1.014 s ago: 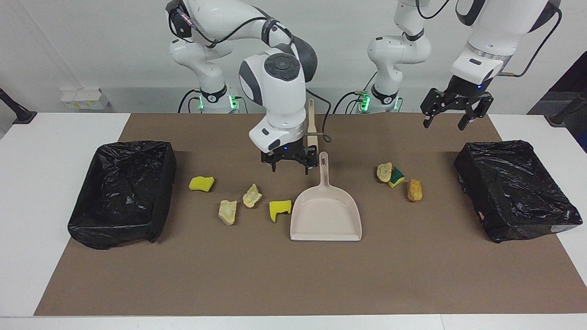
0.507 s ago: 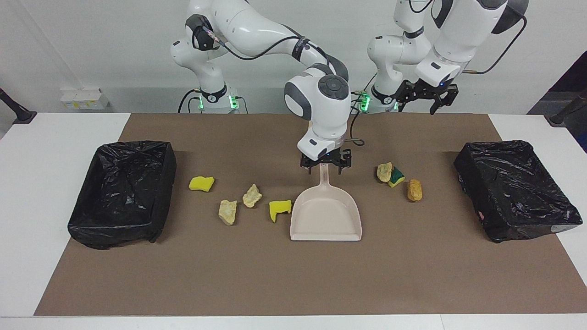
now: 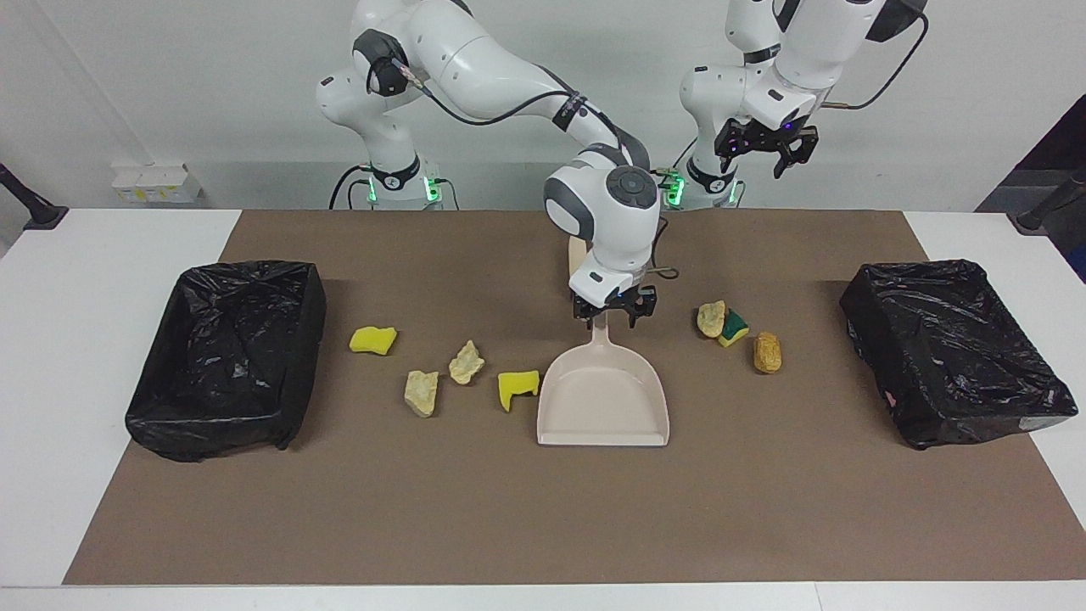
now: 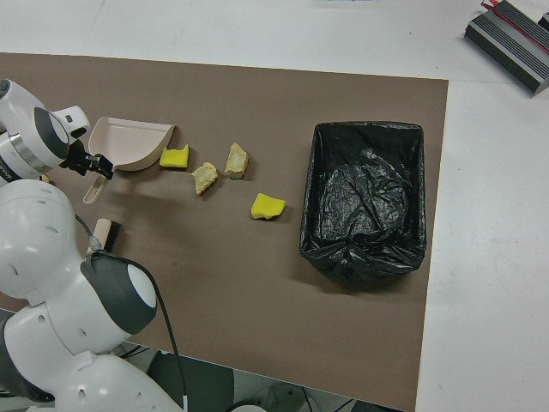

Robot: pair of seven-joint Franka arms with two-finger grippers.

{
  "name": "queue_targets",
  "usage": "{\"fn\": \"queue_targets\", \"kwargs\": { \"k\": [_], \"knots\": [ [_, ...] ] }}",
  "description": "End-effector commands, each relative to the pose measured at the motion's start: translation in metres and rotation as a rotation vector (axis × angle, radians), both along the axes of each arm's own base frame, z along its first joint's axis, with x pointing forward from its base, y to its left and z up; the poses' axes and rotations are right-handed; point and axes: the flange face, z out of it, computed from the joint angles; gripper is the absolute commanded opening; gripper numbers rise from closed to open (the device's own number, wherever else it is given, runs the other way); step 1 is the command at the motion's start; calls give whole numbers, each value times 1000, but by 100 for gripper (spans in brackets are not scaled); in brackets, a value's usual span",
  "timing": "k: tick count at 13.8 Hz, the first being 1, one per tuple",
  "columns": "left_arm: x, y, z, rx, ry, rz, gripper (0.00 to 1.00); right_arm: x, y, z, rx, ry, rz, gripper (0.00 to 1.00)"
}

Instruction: Sweep and dump trash in bin

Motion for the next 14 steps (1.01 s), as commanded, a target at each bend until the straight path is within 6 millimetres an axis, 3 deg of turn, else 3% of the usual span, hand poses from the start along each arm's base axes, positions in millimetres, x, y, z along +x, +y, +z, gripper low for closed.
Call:
{"fn": "queue_targets", "kwargs": {
  "k": [1, 3, 6, 8, 14],
  "knots": [
    [-14, -1, -6, -28, -12, 0, 100, -11, -10, 0, -22, -18, -11, 82],
    [-16, -15, -10, -64, -6, -21, 100, -13, -12, 0, -28, -14, -12, 62],
    [-22, -31, -22, -62, 5, -62, 100, -12, -9, 3, -20, -21, -31, 14],
    [-20, -32, -23, -69, -7, -60, 100, -10, -11, 4, -20, -23, -34, 0],
    [-21, -50, -29, -89, -22, -81, 100, -1, -25, 21, -24, -56, 58, 0]
  ]
}}
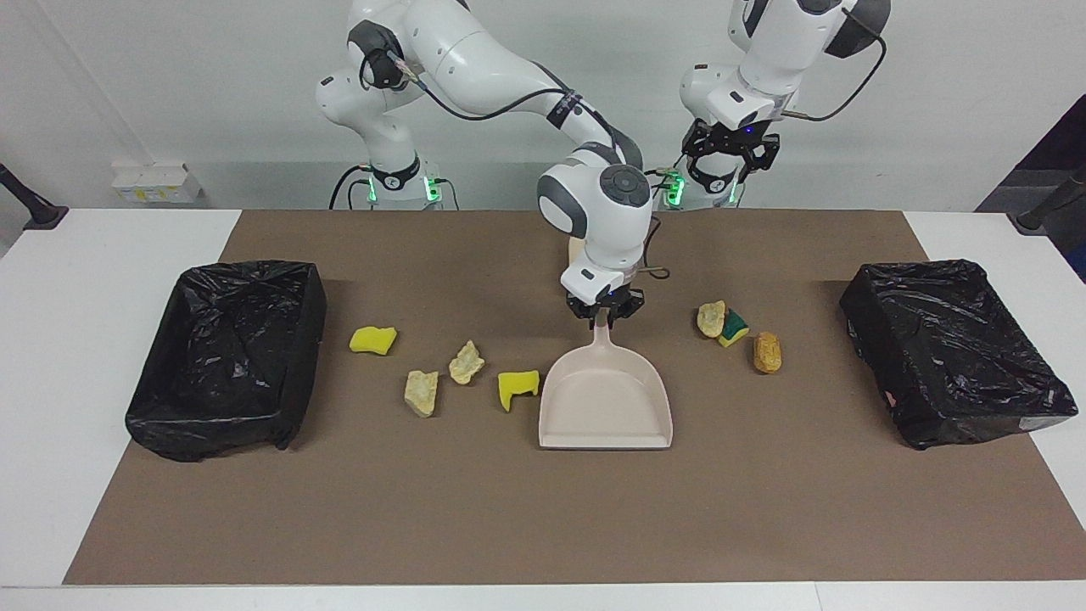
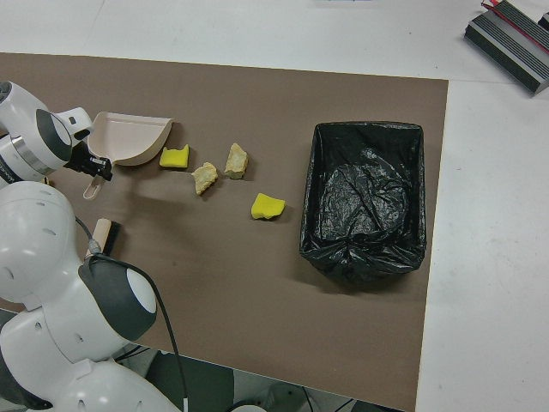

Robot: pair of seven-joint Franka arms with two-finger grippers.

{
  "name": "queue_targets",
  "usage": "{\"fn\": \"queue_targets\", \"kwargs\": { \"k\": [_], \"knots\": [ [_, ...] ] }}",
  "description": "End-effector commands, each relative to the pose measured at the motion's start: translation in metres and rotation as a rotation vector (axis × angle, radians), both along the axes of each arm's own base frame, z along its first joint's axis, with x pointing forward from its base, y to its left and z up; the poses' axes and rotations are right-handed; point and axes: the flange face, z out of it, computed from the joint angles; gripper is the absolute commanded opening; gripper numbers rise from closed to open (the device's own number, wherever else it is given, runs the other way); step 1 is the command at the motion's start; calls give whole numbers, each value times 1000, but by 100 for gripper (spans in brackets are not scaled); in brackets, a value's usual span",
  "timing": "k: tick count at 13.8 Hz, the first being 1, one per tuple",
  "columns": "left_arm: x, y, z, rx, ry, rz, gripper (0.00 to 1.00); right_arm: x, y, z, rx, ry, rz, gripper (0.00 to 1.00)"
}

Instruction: Sweep and dump trash in bin

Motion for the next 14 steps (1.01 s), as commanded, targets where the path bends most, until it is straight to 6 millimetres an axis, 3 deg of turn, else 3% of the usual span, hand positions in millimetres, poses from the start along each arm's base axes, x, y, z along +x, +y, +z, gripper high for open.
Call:
{"fn": "queue_targets", "kwargs": {
  "k": [1, 3, 9, 12, 14],
  "knots": [
    [-4, -8, -8, -20, -13, 9, 100, -1, -12, 7, -11, -22, 121, 0],
    [-10, -24, -18, -27, -12, -3, 100, 7, -21, 7, -17, -22, 283, 0],
    [-15, -44, -30, -27, -19, 6, 100, 34, -62, 1, -38, -6, 678, 0],
    [-24, -80, -47, -37, -51, 48, 100, 46, -92, -10, -39, 39, 952, 0],
    [-29, -113, -68, -29, -44, 66, 100, 50, -100, -11, -41, 42, 1041, 0]
  ]
}}
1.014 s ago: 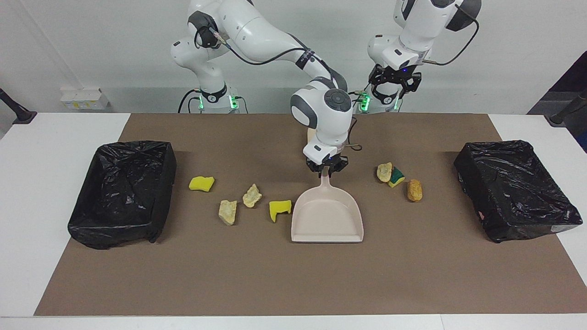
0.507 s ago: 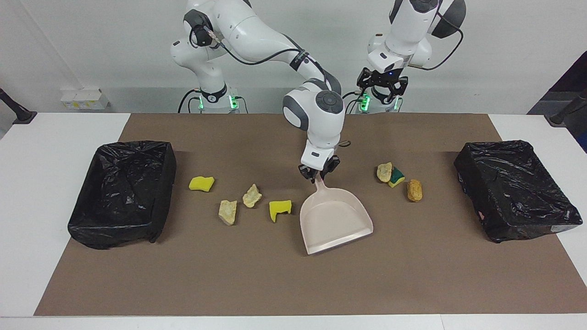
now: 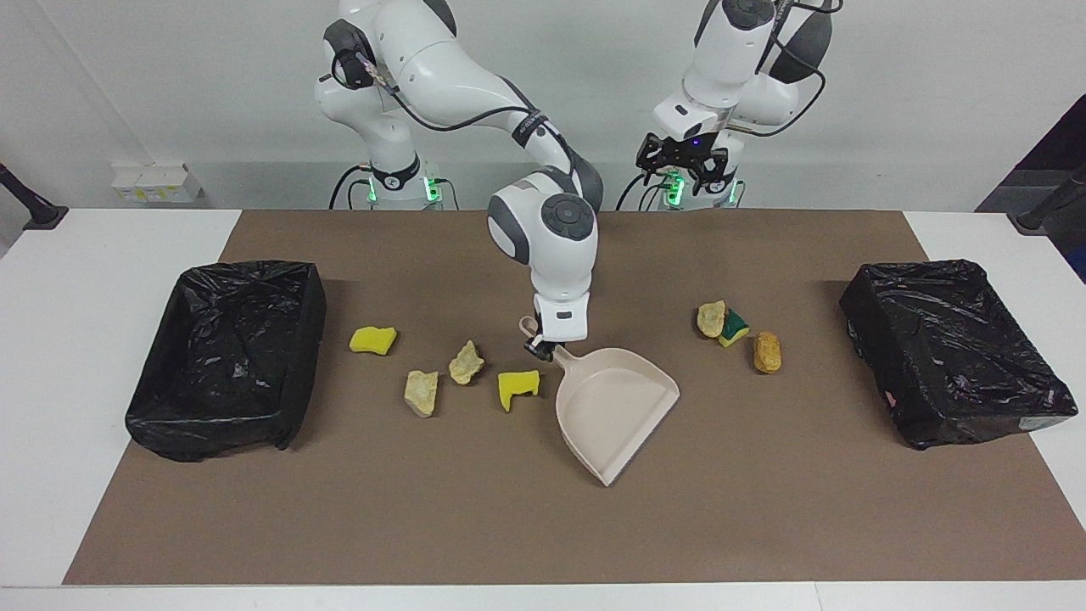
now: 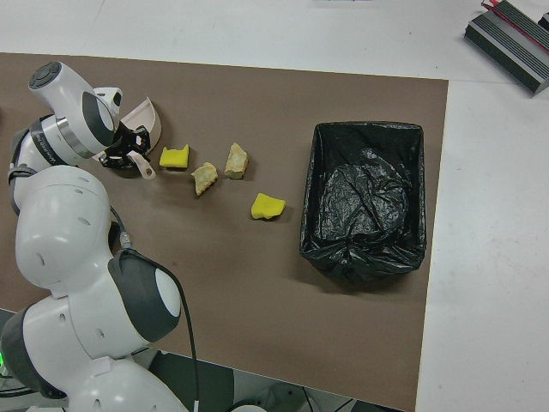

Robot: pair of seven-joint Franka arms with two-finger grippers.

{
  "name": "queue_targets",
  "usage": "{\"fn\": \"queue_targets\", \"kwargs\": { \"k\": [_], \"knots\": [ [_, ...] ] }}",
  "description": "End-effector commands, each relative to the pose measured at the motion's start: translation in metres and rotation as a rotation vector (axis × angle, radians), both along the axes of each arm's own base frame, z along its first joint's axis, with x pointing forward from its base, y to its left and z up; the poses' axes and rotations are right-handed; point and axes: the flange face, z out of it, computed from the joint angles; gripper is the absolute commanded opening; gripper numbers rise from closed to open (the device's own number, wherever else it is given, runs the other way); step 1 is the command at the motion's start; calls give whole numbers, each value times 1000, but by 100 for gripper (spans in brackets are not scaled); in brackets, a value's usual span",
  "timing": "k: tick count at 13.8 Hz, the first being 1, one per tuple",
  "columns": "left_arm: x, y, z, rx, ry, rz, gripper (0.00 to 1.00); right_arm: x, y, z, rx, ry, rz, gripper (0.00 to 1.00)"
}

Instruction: Sweep and dump trash in bin

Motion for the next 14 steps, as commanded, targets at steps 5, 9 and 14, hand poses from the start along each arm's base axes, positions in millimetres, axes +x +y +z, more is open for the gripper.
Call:
{"fn": "queue_targets", "kwargs": {
  "k": [5, 9, 14],
  "knots": [
    [-35, -115, -108, 37, 41, 94, 100, 10, -44, 3, -43, 8, 351, 0],
    [-65, -130, -134, 41, 33, 106, 100, 10, -93, 16, -66, 58, 517, 0],
    [-85, -136, -145, 58, 40, 179, 100, 4, -125, 15, -104, 84, 636, 0]
  ]
}}
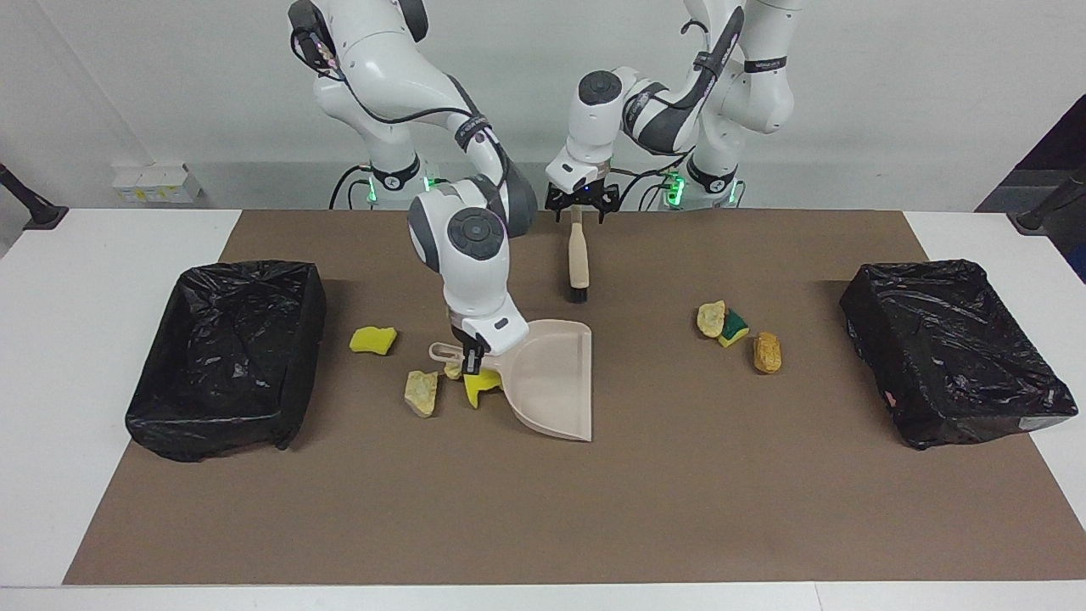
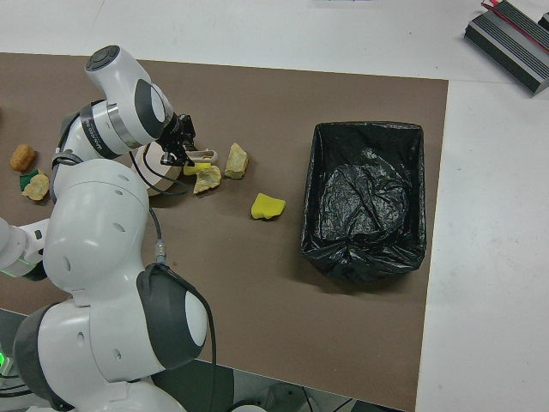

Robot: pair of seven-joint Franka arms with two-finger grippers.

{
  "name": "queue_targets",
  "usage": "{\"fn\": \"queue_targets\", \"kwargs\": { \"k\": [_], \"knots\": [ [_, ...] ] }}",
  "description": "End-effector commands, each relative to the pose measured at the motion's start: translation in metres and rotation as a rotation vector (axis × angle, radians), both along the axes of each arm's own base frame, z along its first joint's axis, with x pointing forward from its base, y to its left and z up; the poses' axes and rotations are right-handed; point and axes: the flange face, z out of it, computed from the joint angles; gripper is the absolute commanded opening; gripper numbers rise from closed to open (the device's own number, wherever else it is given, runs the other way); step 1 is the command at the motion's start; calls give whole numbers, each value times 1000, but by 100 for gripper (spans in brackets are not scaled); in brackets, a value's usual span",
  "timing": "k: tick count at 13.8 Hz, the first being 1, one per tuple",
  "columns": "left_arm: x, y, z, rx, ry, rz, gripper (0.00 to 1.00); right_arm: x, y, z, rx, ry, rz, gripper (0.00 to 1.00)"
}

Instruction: Sweep and dump trash in bin

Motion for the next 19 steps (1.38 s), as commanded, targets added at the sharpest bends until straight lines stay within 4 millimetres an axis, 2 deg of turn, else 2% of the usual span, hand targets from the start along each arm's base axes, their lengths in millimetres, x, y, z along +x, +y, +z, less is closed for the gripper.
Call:
{"fn": "queue_targets", "kwargs": {
  "k": [1, 4, 5, 6, 7, 8, 12, 14, 15, 19],
  "knots": [
    [-14, 1, -3, -15, -5, 32, 100, -16, -3, 1, -43, -3, 58, 0],
    [-15, 1, -6, -7, -1, 41, 99, -16, 2, 1, -43, -15, 70, 0],
    [-16, 1, -7, -4, 1, 41, 95, -17, 5, 1, -43, -20, 68, 0],
    [-16, 1, -8, -3, 2, 42, 75, -16, 7, 2, -38, -29, 68, 0],
    [-16, 2, -8, 0, 3, 42, 41, -16, 9, 2, -32, -38, 63, 0],
    [-16, 2, -8, 0, 3, 41, 24, -15, 11, 3, -25, -50, 57, 0],
    [-17, 3, -9, 10, 10, 40, 23, -18, 27, 2, -16, -72, 38, 0],
    [-17, 3, -10, 12, 12, 38, 0, -19, 30, -2, -15, -69, 43, 0],
    [-17, 3, -9, 13, 11, 35, 0, -23, 40, -5, -17, -67, 60, 0],
    [-6, 7, -1, 38, 9, 20, 0, -23, 41, -4, -20, -75, 67, 0]
  ]
}}
